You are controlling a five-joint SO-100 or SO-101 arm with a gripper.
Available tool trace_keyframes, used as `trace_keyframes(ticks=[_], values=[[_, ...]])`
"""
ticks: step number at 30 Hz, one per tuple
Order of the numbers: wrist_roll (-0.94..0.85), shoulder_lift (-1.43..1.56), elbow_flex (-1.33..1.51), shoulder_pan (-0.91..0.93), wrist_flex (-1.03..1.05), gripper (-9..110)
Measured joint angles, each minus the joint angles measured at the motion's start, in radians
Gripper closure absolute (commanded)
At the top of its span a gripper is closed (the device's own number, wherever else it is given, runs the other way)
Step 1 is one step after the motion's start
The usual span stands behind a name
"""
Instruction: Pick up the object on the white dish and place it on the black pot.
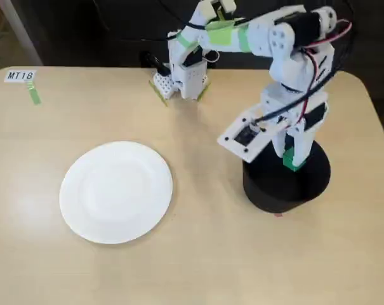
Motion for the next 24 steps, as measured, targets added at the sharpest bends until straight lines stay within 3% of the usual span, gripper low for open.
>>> trace_keyframes(ticks=[13,17,20,24], values=[[0.003,-0.126,0.009,-0.026,-0.002,101],[-0.006,-0.126,0.009,-0.026,-0.002,81],[-0.025,-0.123,0.009,-0.026,-0.002,75],[-0.026,-0.092,0.009,-0.026,-0.002,83]])
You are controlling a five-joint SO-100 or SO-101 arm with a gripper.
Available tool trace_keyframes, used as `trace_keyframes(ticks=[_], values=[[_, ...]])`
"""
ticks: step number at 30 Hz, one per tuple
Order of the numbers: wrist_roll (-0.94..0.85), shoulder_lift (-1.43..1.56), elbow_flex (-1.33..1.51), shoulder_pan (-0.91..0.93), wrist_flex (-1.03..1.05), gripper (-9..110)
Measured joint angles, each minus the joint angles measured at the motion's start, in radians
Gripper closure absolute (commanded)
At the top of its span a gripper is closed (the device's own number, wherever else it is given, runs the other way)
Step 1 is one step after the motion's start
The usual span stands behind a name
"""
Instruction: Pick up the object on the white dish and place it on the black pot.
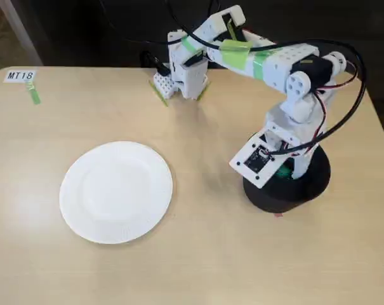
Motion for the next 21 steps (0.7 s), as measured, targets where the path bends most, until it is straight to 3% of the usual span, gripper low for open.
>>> trace_keyframes(ticks=[2,12,21], values=[[0.006,0.025,0.005,0.000,0.000,101],[0.052,0.370,0.074,0.127,0.000,102],[0.043,0.804,0.072,0.506,-0.011,102]])
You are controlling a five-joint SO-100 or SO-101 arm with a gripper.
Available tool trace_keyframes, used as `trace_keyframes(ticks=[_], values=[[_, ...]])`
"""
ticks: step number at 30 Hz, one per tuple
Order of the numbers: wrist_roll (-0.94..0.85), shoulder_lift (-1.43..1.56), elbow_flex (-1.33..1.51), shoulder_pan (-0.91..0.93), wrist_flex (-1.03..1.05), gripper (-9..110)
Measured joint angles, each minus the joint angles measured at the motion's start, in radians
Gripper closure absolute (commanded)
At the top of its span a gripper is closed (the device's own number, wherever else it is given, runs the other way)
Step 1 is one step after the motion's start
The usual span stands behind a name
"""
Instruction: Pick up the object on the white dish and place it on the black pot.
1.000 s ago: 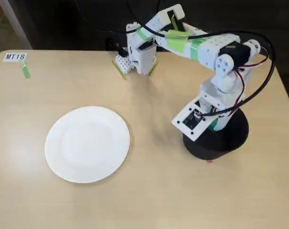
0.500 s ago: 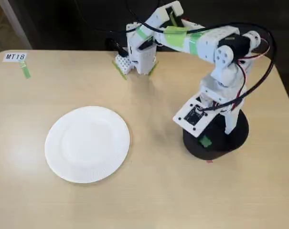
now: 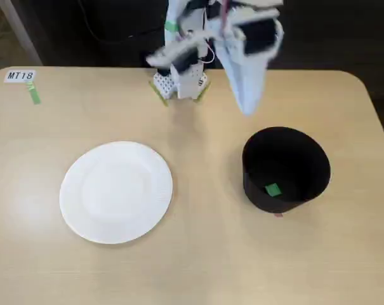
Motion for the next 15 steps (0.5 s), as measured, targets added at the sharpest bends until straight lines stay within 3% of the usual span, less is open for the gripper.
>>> trace_keyframes(ticks=[4,15], values=[[-0.005,0.089,0.000,0.087,-0.029,102],[0.060,0.195,0.003,0.084,-0.067,102]])
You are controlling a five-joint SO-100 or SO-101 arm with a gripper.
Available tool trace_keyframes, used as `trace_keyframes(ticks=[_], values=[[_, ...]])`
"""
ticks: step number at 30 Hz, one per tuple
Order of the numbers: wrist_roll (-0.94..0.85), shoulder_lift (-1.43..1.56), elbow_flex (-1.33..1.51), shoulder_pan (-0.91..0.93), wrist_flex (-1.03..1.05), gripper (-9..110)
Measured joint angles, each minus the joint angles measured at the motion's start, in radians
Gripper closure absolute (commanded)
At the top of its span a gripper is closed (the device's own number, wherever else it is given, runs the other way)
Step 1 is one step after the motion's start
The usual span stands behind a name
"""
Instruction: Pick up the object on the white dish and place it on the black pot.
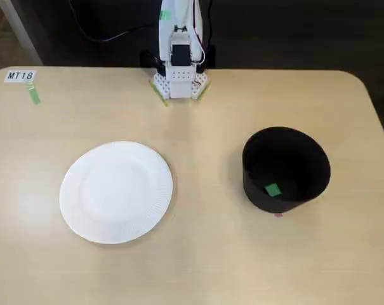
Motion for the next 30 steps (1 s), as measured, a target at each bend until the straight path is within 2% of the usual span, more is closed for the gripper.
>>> trace_keyframes(ticks=[7,21,30], values=[[0.015,0.124,0.132,-0.025,-0.038,102],[0.046,0.687,1.338,-0.075,-0.644,102],[0.077,1.097,1.994,-0.074,-0.876,102]])
